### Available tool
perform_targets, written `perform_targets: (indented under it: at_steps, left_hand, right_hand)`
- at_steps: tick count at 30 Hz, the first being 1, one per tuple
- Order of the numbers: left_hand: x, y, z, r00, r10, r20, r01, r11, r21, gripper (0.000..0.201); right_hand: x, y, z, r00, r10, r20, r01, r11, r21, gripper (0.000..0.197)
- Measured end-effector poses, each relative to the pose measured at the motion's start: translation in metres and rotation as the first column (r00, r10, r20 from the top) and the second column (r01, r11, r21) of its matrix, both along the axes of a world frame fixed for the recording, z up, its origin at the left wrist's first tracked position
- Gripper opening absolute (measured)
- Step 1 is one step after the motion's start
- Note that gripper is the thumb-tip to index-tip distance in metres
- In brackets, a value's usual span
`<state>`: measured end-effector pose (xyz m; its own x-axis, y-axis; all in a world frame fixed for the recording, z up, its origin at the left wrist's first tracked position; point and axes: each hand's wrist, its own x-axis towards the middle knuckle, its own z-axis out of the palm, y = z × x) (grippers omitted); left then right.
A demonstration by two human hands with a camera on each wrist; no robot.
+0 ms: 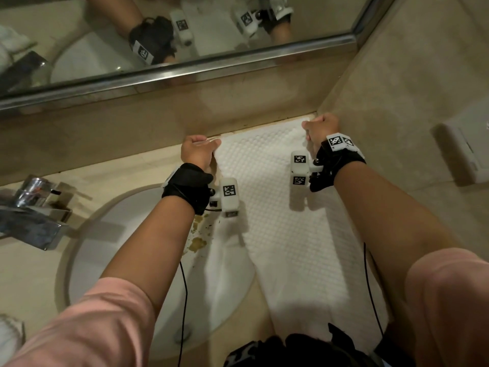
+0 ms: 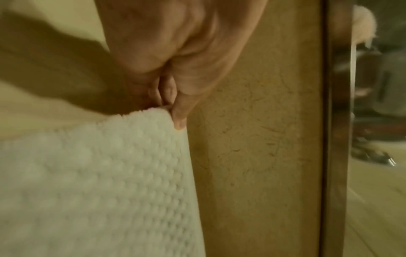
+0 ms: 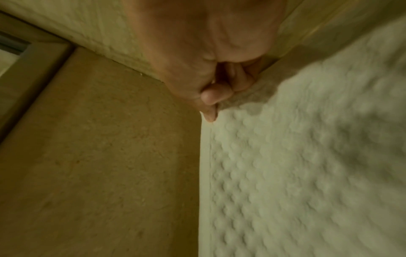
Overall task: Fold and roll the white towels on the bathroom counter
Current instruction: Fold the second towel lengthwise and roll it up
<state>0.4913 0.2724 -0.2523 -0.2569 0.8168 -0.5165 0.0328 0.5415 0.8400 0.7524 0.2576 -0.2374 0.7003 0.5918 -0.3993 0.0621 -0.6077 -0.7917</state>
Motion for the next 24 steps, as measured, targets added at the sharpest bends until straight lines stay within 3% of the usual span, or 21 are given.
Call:
perform_targets:
  at_steps: [4,8,11,19,24]
  left_hand:
    - [0.004,0.002,-0.005,0.990,0.136,-0.028,-0.135,0.990,0.027,0.039]
    - [0.007,0.004,-0.007,0.981,0.174,-0.082,-0.173,0.985,0.026,0.039]
    - [0.007,0.009,-0.008,0.980,0.138,-0.144,-0.139,0.990,0.005,0.037]
    - [0.010,0.001,-0.004,0.940,0.034,-0.339,-0.016,0.998,0.054,0.027]
    - [-0.005,-0.021,-0.013,0.945,-0.024,-0.327,0.084,0.982,0.170,0.027]
  right_hand:
    - [-0.002,0.007,0.002,1.000,0.004,0.000,-0.004,1.000,-0.016,0.027]
    - [0.000,0.006,0.003,0.998,0.035,-0.047,-0.038,0.997,-0.064,0.015]
    - [0.001,0.007,-0.003,0.995,0.028,-0.093,-0.034,0.998,-0.061,0.016]
    - [-0.005,0.006,-0.009,0.998,0.051,-0.040,-0.054,0.996,-0.070,0.027]
    - [-0.004,-0.020,-0.004,0.997,0.015,-0.080,-0.008,0.996,0.083,0.021]
